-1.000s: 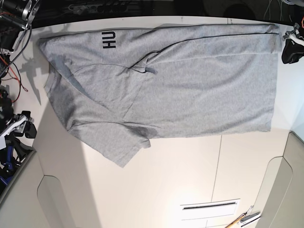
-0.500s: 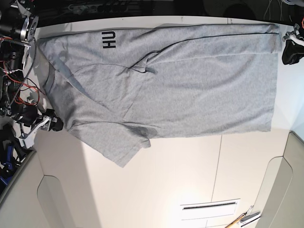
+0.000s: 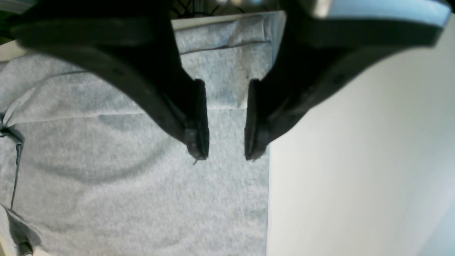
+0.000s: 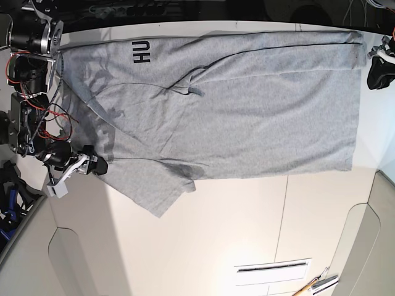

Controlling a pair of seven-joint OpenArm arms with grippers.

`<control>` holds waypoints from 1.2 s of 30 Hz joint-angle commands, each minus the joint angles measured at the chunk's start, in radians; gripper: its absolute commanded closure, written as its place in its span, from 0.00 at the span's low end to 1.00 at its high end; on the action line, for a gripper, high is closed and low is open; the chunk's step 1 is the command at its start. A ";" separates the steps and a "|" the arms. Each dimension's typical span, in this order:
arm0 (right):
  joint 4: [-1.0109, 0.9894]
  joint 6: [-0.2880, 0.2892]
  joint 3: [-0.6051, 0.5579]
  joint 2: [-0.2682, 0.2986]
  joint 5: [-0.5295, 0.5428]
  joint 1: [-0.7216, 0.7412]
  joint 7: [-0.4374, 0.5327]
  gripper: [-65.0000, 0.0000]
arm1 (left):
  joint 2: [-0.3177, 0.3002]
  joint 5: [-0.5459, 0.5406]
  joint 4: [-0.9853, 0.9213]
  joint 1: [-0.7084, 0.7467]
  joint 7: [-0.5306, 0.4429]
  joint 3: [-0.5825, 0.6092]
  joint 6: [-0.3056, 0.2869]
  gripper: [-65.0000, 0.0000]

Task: Fold the T-shirt properly
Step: 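Open both grippers and move the right gripper to the sleeve, then move the left gripper to the shirt's hem corner and pinch it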

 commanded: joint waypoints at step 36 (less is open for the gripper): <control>0.005 -0.008 -0.004 0.001 -0.098 0.005 -0.041 1.00 | -0.114 0.155 -0.640 -0.616 -0.163 0.252 0.060 0.50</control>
